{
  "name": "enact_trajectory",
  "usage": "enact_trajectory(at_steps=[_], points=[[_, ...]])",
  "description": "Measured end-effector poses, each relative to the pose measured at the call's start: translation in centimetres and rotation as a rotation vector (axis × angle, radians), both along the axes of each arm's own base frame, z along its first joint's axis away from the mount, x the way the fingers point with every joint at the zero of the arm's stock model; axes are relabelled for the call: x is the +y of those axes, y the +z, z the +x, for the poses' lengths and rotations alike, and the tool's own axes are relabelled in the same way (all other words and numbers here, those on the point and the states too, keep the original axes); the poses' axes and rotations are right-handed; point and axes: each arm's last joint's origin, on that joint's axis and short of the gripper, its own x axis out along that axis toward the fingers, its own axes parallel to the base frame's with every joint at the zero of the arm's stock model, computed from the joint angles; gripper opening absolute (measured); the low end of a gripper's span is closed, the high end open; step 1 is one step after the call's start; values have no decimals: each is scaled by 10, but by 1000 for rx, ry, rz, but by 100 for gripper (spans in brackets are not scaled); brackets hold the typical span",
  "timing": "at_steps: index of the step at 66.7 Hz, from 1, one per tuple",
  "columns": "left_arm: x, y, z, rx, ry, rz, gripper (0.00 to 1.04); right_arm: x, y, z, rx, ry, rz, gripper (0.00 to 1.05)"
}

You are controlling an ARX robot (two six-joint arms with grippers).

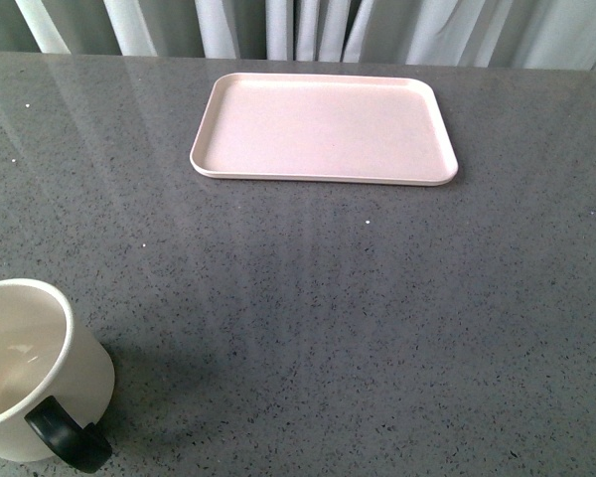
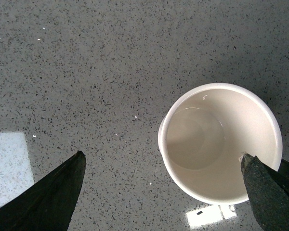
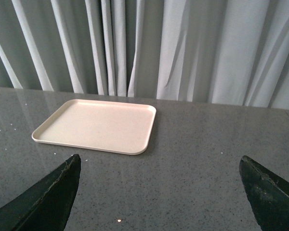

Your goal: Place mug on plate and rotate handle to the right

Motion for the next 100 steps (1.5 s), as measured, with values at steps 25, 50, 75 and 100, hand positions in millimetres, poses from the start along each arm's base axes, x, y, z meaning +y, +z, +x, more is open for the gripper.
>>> enact_trajectory(at_steps=[25, 50, 75, 100], points=[[-4, -14, 22, 56, -27, -6, 95, 0, 0, 0, 0, 0, 0, 96], [3, -28, 36, 102, -40, 18, 96, 0, 0, 0, 0, 0, 0, 96], [6, -37, 49, 131, -58, 40, 96, 0, 0, 0, 0, 0, 0, 96], [5, -53, 55, 173, -86, 60, 96, 0, 0, 0, 0, 0, 0, 96]])
